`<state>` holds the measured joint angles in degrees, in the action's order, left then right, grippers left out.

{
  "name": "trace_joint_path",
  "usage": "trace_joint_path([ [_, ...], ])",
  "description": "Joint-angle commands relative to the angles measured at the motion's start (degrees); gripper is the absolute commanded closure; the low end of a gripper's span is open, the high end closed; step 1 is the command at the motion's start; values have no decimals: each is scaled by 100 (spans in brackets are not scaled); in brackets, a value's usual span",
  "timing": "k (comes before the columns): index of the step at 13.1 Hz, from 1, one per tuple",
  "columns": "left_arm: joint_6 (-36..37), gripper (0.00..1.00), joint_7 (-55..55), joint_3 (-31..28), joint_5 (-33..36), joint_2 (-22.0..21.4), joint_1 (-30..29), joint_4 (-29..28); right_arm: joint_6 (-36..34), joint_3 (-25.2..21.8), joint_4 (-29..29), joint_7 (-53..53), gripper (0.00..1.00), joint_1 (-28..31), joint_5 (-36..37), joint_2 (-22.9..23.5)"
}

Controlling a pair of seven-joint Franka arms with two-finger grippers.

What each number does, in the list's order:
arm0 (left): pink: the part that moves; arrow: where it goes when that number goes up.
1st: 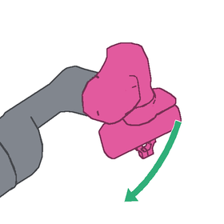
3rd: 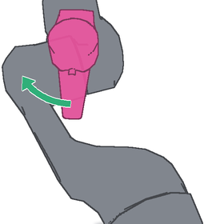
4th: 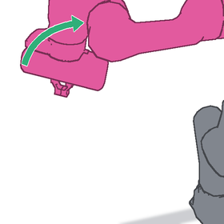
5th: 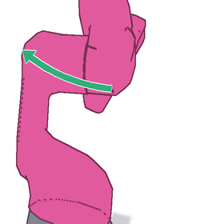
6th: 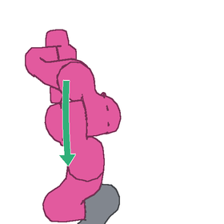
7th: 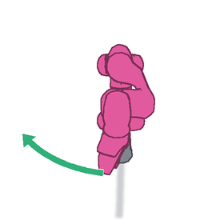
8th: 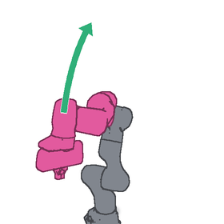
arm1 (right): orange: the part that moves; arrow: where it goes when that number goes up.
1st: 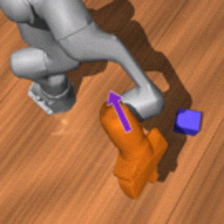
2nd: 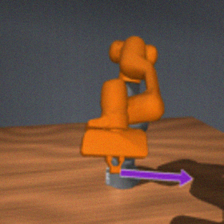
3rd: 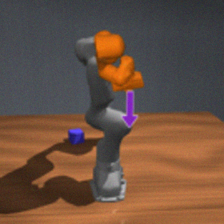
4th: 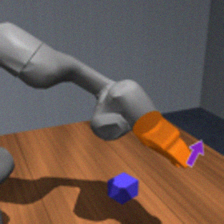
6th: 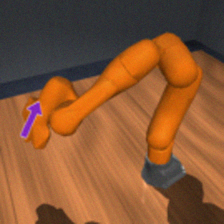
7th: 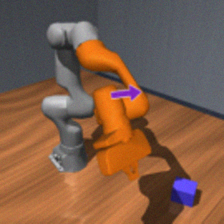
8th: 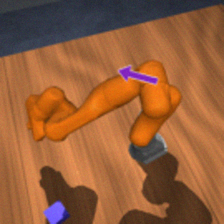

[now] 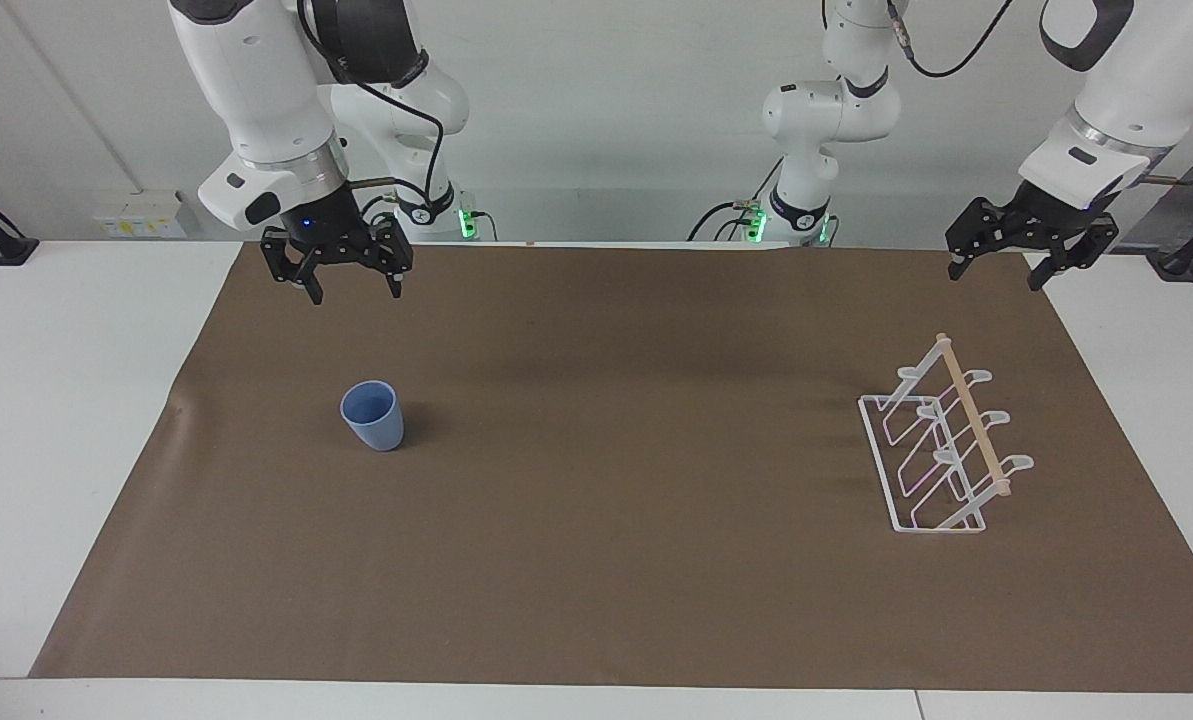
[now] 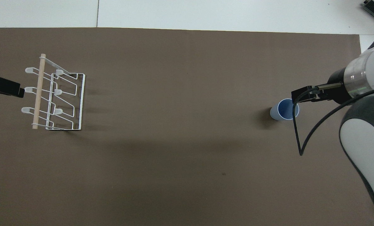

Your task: Hang cup on cup holder

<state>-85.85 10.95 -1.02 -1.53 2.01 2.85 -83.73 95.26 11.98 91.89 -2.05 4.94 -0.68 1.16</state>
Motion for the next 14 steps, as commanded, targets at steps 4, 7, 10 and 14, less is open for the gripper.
trace_joint_path([
  [4, -116, 0, 293, -65, 29, -658, 58, -863, -16, 23, 74, 109, 0, 69, -108, -81],
  [7, -353, 0, 285, -65, 30, -658, 58, -873, -8, 23, 74, 117, 0, 69, -108, -81],
  [10, -239, 0, 232, -65, 30, -658, -4, -873, -8, 23, 74, 117, 0, 60, -108, -81],
  [14, -283, 0, 214, -91, 30, -658, -13, -873, 1, 23, 74, 117, 0, 60, -108, -81],
])
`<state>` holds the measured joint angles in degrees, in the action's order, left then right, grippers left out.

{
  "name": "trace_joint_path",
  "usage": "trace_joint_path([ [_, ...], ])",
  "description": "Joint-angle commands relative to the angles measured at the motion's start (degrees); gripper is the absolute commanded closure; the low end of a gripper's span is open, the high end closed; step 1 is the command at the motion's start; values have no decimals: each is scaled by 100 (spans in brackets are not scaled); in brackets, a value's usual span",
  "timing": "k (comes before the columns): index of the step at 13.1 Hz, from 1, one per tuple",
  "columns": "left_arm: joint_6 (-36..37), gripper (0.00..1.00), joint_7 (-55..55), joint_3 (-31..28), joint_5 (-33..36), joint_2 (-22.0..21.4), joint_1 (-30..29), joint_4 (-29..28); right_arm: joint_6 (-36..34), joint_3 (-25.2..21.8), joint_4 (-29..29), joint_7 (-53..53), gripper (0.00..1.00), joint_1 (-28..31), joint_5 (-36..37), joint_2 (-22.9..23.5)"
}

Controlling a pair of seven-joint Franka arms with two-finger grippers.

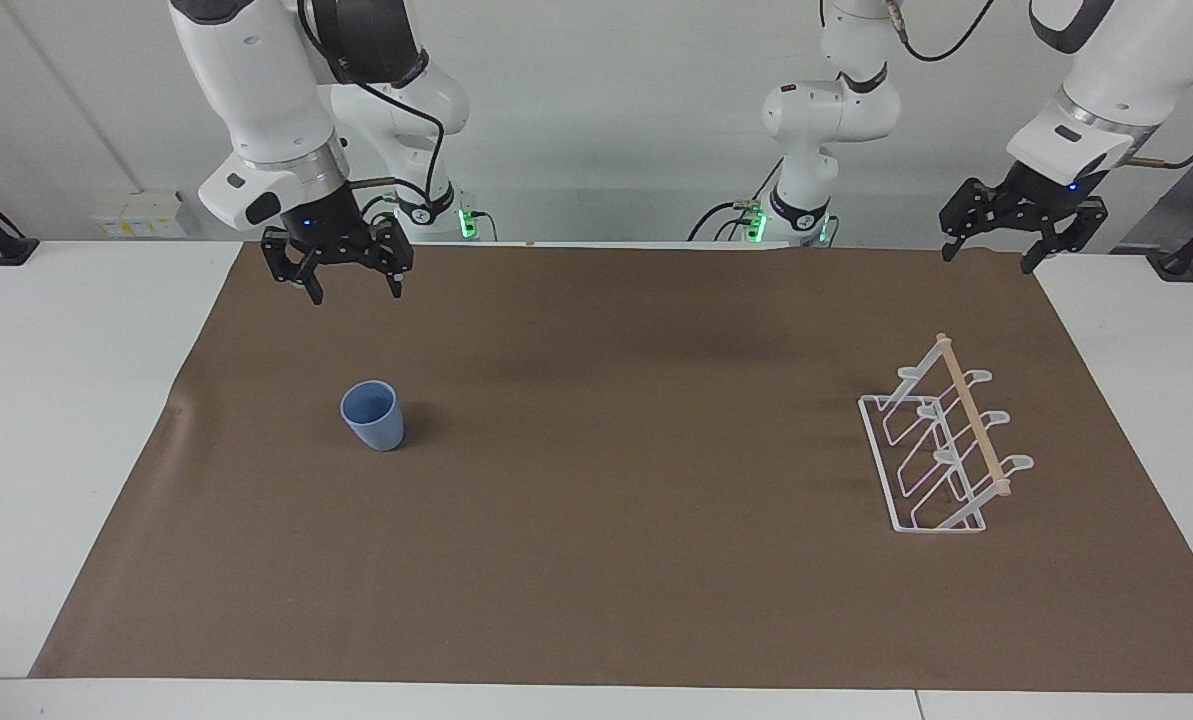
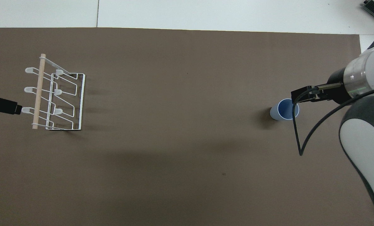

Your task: Hang cup on cup holder

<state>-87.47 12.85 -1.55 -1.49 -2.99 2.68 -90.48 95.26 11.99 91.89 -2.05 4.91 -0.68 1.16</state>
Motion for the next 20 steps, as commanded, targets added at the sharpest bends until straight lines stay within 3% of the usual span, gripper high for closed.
trace_joint_path([
  [1, -191, 0, 7, -47, 17, -149, 4, -172, 1, 23, 74, 126, 0, 63, -108, -81],
  [7, 194, 0, -11, -73, 35, -53, 13, 56, 106, 23, 232, 117, 0, 63, -125, -150],
  [12, 634, 0, -343, -21, 61, -53, 31, 136, 791, 32, 1022, 170, 0, 71, -125, -336],
  [20, 573, 0, -916, -12, 44, -132, 92, 22, 2188, 23, 2086, 135, 0, 71, -125, -222],
])
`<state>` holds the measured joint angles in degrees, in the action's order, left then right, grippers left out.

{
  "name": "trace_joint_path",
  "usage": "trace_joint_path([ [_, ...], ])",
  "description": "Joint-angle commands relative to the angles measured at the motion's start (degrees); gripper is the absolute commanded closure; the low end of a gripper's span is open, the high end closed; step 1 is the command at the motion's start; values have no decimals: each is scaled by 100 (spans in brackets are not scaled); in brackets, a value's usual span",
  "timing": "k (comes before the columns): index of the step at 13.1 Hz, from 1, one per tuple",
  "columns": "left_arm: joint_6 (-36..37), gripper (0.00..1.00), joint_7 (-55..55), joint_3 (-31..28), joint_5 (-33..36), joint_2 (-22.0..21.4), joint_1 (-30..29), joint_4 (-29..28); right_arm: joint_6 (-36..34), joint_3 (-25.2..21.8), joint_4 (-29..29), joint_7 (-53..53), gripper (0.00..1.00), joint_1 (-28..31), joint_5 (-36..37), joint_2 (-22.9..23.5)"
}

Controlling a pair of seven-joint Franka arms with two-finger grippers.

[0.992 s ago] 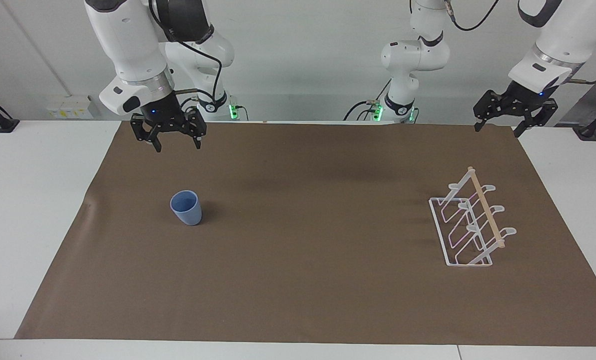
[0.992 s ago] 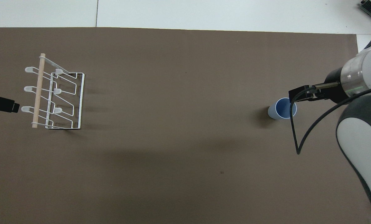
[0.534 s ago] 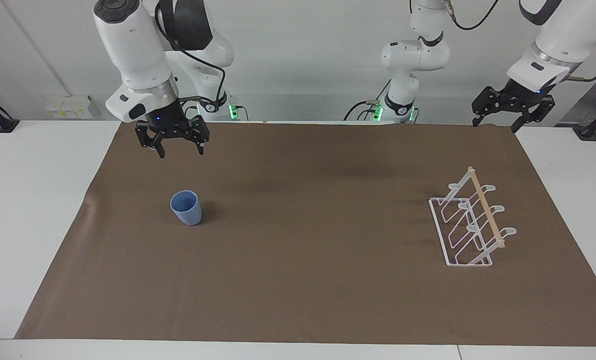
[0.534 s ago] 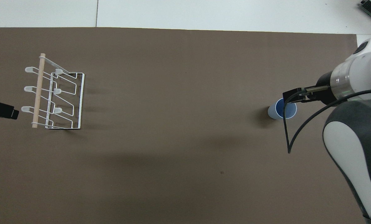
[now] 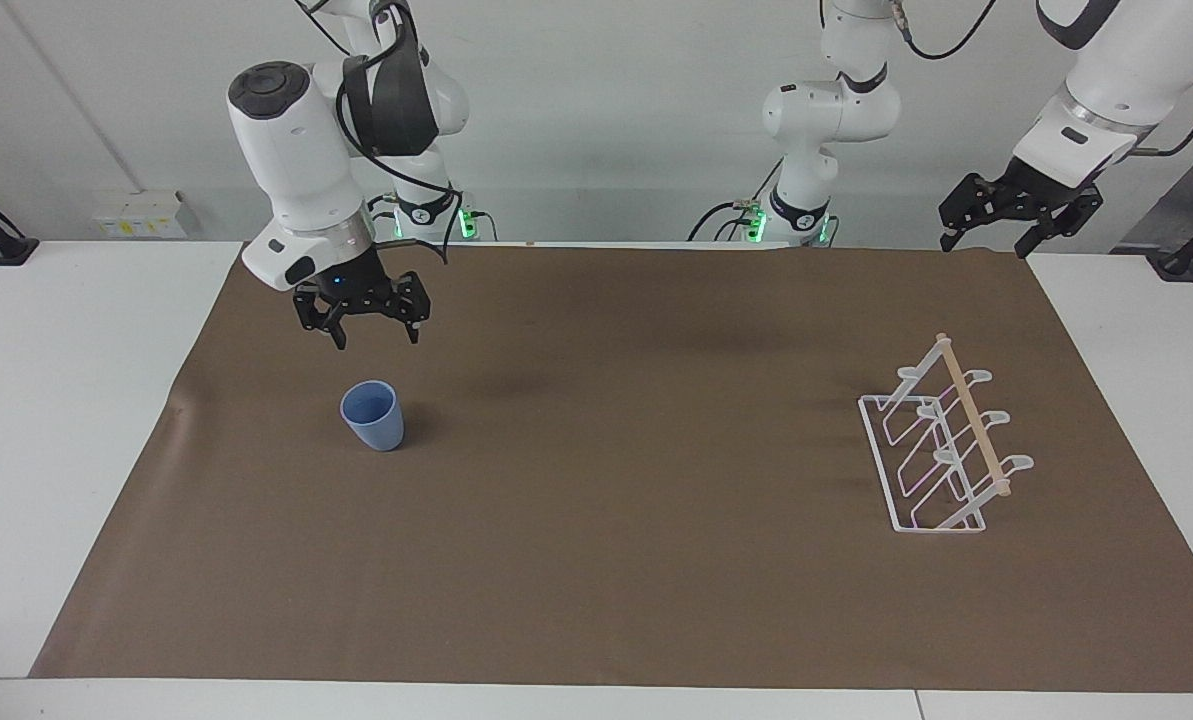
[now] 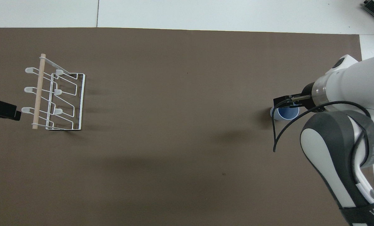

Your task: Hang cup on cup holder

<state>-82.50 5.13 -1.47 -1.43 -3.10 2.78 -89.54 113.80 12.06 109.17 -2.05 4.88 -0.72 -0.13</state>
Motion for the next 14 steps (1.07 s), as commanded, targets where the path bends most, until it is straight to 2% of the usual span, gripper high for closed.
trace_joint_path([
  [1, 76, 0, -144, -20, 38, -120, 82, -72, 414, 15, 385, 170, 0, 83, -130, 12],
  [3, 76, 0, -135, -11, 38, -120, 91, -72, 485, 15, 499, 170, 0, 83, -121, 188],
  [9, 6, 0, -170, -11, 38, -120, 99, -72, 1468, 15, 1106, 170, 0, 74, -121, 461],
  [14, -100, 0, -161, -11, 29, -129, 143, -133, 1891, 7, 1176, 126, 0, 83, -121, 663],
])
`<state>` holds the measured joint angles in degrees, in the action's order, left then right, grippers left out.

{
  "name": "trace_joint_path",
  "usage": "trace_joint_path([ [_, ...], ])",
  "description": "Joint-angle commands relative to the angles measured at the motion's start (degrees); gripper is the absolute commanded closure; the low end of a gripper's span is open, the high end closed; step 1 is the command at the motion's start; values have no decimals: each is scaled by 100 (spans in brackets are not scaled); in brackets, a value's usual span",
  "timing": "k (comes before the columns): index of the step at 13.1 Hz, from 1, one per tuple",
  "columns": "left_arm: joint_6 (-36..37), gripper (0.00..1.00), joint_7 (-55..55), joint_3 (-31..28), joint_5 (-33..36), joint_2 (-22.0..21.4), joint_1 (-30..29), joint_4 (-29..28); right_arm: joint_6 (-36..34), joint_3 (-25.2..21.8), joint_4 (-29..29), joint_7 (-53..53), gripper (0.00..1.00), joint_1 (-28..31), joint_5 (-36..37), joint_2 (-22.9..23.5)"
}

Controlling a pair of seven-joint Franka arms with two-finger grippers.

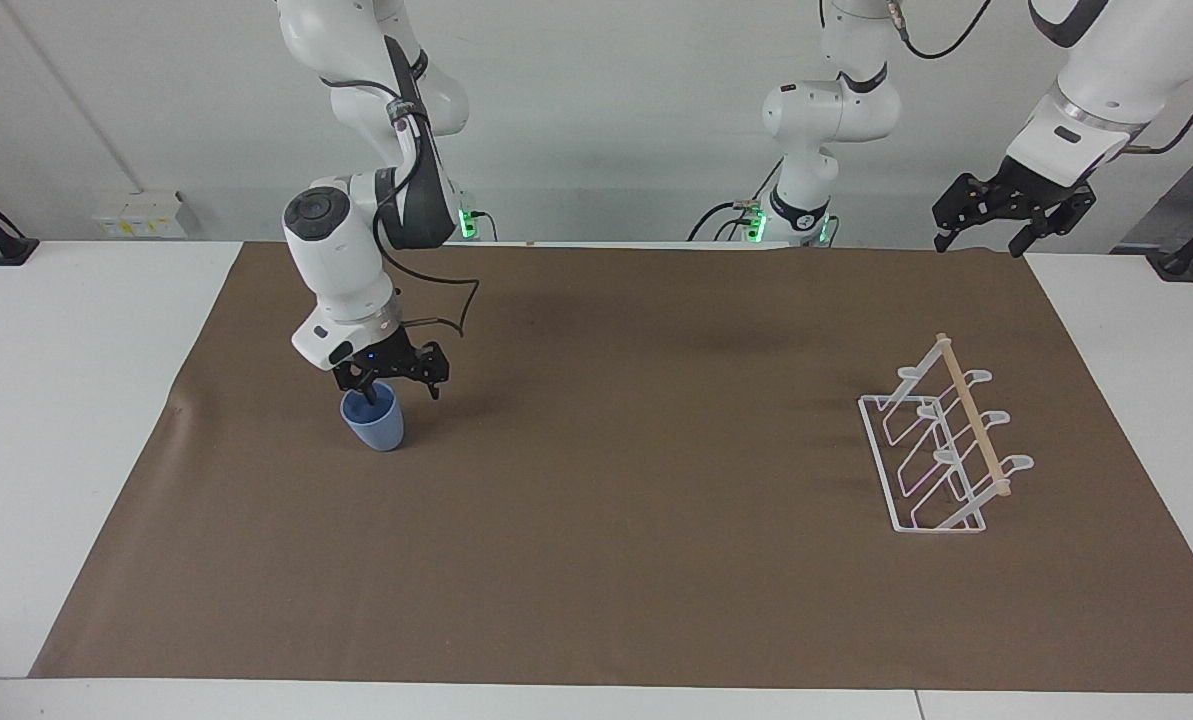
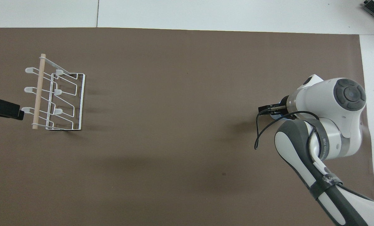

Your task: Hang cup on cup holder

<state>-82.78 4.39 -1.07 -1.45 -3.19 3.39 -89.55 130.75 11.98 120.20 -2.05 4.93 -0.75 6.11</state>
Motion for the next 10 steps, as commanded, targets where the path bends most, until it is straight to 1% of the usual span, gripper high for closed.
trace_joint_path([
  [1, -72, 0, -87, -51, 31, -120, 83, -141, 223, 15, 73, 135, 0, 96, -118, 75],
  [2, -63, 0, -96, -51, 31, -129, 83, -141, 232, 15, 73, 143, 0, 122, -118, 84],
  [4, -37, 0, -87, -51, 31, -129, 83, -150, 232, 15, 65, 126, 6, 123, -118, 119],
  [5, -10, 0, -87, -51, 31, -129, 83, -150, 232, 15, 65, 126, 11, 123, -118, 119],
  [6, -1, 0, -87, -51, 31, -129, 83, -150, 232, 15, 56, 117, 19, 123, -118, 119],
  [7, 7, 0, -96, -51, 31, -129, 83, -150, 232, 15, 56, 108, 22, 123, -118, 119],
  [8, 8, 0, -96, -51, 31, -129, 83, -150, 232, 15, 56, 108, 27, 123, -118, 119],
  [10, -1, 0, -96, -51, 31, -129, 83, -150, 232, 15, 56, 108, 29, 140, -118, 119],
])
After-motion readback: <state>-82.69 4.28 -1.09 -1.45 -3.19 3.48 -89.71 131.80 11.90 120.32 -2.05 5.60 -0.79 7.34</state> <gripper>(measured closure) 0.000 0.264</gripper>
